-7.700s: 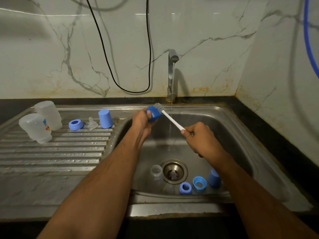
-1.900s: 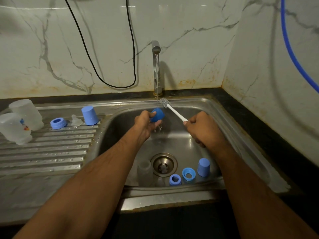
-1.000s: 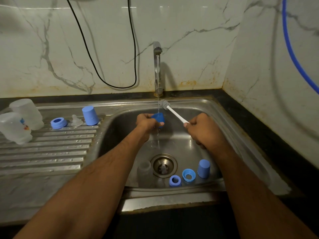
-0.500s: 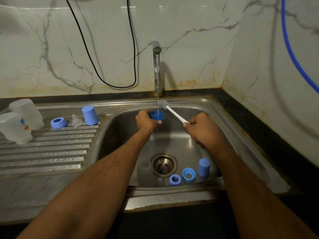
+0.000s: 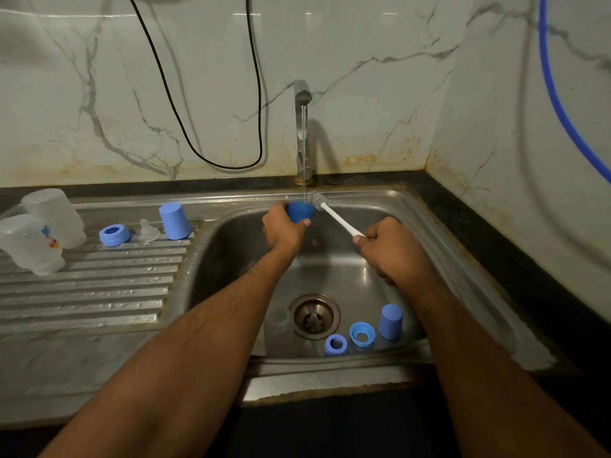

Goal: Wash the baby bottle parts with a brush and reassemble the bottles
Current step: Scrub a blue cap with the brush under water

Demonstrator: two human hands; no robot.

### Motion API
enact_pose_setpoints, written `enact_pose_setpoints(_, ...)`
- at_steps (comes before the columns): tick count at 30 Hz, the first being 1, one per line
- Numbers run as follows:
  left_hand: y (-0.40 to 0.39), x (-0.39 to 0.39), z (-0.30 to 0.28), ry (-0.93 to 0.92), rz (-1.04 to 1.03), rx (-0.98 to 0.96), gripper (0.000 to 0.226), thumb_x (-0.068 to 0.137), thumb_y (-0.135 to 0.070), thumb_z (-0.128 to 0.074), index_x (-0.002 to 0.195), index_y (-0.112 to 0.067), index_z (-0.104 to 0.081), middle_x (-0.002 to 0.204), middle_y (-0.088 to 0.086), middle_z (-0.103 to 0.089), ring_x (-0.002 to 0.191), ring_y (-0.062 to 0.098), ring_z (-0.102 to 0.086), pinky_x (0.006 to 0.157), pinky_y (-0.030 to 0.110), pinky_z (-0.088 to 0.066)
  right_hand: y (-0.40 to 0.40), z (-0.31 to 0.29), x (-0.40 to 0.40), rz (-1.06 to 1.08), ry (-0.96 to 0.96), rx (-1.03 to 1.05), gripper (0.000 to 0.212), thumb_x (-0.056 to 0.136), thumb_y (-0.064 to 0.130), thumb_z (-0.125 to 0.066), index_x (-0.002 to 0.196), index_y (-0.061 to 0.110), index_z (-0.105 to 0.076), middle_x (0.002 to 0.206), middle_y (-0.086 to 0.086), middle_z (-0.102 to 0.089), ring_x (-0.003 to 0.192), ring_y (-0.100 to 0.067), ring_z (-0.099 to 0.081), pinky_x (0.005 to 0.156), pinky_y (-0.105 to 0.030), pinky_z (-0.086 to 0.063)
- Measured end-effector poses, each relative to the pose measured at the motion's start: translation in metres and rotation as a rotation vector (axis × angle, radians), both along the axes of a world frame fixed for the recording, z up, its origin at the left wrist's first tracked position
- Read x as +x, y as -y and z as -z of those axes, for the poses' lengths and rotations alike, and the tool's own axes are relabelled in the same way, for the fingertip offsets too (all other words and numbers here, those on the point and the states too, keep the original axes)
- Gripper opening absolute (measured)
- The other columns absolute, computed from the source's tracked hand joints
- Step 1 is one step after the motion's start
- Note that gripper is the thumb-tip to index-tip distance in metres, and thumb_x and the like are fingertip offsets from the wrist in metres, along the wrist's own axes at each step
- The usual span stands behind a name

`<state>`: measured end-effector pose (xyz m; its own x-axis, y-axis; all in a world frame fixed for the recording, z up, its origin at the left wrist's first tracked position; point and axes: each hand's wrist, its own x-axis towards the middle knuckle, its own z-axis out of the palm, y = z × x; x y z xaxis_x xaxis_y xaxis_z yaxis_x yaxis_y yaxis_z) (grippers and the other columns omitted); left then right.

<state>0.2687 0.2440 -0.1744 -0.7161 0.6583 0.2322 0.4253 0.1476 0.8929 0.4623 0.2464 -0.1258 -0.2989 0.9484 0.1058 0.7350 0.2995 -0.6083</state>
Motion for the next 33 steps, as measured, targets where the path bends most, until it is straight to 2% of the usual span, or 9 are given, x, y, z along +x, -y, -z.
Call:
enact_pose_setpoints(2,0.000,0.000,-0.002,0.018,0.016,-0.021,0.054,0.082,-0.010,-0.079,0.131,-0.007,-0.057,0.131,0.012,-0.062,0.121,0.025,-0.060,0.103,0.039,-0.052,0.000,0.000,0.000,-0.003,0.005,-0.002,0.026,0.101,0.036,-0.058,0.090,0.015,-0.067,0.062,-0.001,-0.056,0.051,-0.011,-0.053,0.046,-0.024,-0.039)
enact_pose_setpoints(5,-0.001,-0.001,-0.003,0.056,-0.071,0.040,0.049,0.084,-0.011,-0.078,0.128,-0.008,-0.057,0.131,0.012,-0.061,0.120,0.024,-0.060,0.102,0.039,-0.052,-0.001,0.000,-0.001,-0.008,0.002,-0.002,0.025,0.101,0.036,-0.059,0.091,0.014,-0.068,0.064,-0.002,-0.058,0.052,-0.012,-0.054,0.047,-0.025,-0.042)
enact_pose_setpoints(11,0.002,-0.001,-0.003,0.142,-0.033,0.038,0.050,0.087,-0.010,-0.074,0.133,-0.006,-0.054,0.132,0.013,-0.059,0.119,0.025,-0.059,0.102,0.042,-0.053,-0.001,0.000,0.000,-0.002,0.036,0.026,0.024,0.099,0.037,-0.060,0.092,0.015,-0.068,0.068,-0.003,-0.061,0.057,-0.015,-0.059,0.050,-0.029,-0.049)
enact_pose_setpoints(14,0.006,-0.004,-0.006,0.153,-0.018,0.038,0.048,0.089,-0.010,-0.073,0.134,-0.008,-0.055,0.132,0.012,-0.060,0.114,0.020,-0.059,0.102,0.039,-0.052,0.002,0.001,-0.002,-0.008,0.054,0.034,0.024,0.098,0.039,-0.062,0.092,0.016,-0.068,0.071,-0.003,-0.063,0.063,-0.018,-0.063,0.059,-0.036,-0.059)
enact_pose_setpoints(17,0.016,-0.007,-0.009,0.147,-0.012,0.020,0.051,0.089,-0.009,-0.072,0.136,-0.009,-0.055,0.134,0.010,-0.059,0.115,0.020,-0.059,0.102,0.036,-0.052,0.009,0.001,-0.005,-0.039,0.085,0.040,0.024,0.098,0.039,-0.062,0.093,0.017,-0.069,0.073,-0.002,-0.064,0.065,-0.017,-0.064,0.063,-0.037,-0.060)
enact_pose_setpoints(20,0.027,-0.013,-0.009,0.121,-0.018,-0.001,0.049,0.083,-0.011,-0.079,0.128,-0.010,-0.060,0.126,0.009,-0.063,0.111,0.020,-0.062,0.099,0.037,-0.054,0.015,0.001,-0.008,-0.064,0.115,0.017,0.023,0.098,0.040,-0.062,0.099,0.019,-0.070,0.076,-0.001,-0.064,0.068,-0.016,-0.064,0.063,-0.035,-0.060)
enact_pose_setpoints(26,0.052,-0.025,-0.034,0.141,-0.076,0.047,0.037,0.080,-0.014,-0.083,0.110,-0.014,-0.063,0.111,0.005,-0.067,0.100,0.017,-0.065,0.086,0.027,-0.056,0.029,-0.006,-0.015,-0.098,0.083,-0.017,0.025,0.099,0.040,-0.060,0.104,0.018,-0.071,0.077,0.000,-0.063,0.068,-0.014,-0.062,0.062,-0.032,-0.057)
enact_pose_setpoints(30,0.077,-0.040,-0.054,0.017,-0.054,0.099,0.041,0.075,-0.019,-0.087,0.110,-0.013,-0.066,0.101,0.000,-0.068,0.091,0.015,-0.066,0.071,0.017,-0.050,0.041,-0.015,-0.022,-0.140,0.079,0.005,0.026,0.100,0.039,-0.059,0.105,0.017,-0.072,0.075,0.001,-0.063,0.066,-0.014,-0.062,0.056,-0.030,-0.054)
enact_pose_setpoints(33,0.108,-0.057,-0.061,-0.050,-0.066,0.106,0.045,0.076,-0.018,-0.087,0.116,-0.012,-0.068,0.105,0.001,-0.068,0.092,0.014,-0.065,0.078,0.022,-0.055,0.051,-0.024,-0.030,-0.153,0.061,0.032,0.024,0.100,0.037,-0.059,0.106,0.018,-0.073,0.073,0.001,-0.064,0.065,-0.014,-0.064,0.055,-0.030,-0.054)
